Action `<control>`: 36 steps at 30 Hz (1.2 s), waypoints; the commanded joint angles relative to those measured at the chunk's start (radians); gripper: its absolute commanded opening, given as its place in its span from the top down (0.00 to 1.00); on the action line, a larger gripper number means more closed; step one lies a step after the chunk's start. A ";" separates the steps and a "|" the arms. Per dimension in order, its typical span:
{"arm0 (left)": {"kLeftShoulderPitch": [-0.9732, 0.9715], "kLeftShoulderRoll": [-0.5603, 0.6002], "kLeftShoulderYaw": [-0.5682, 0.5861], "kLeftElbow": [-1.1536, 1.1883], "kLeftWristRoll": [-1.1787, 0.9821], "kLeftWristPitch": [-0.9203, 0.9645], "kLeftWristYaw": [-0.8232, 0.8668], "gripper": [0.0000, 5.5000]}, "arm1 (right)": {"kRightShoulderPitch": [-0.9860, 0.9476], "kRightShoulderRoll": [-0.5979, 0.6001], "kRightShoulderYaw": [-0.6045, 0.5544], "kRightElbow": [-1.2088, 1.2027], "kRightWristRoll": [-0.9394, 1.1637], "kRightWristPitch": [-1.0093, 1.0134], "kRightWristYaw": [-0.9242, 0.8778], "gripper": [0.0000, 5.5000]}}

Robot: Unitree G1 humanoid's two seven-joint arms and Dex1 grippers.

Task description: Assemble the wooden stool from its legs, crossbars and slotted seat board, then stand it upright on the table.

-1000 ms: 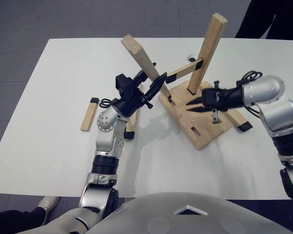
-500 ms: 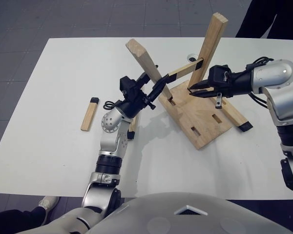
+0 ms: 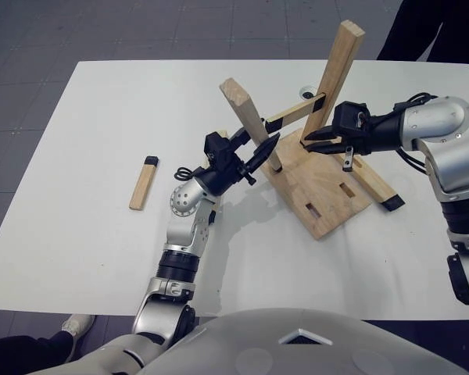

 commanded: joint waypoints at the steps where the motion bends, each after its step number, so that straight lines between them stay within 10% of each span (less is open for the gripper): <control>1: -0.002 0.013 0.009 0.045 0.027 -0.027 0.003 0.63 | 0.016 -0.012 -0.010 -0.033 0.007 0.017 -0.004 0.87; 36: -0.107 0.015 0.063 0.109 -0.051 -0.056 -0.071 0.63 | 0.131 -0.056 -0.020 -0.153 0.026 0.059 -0.036 0.87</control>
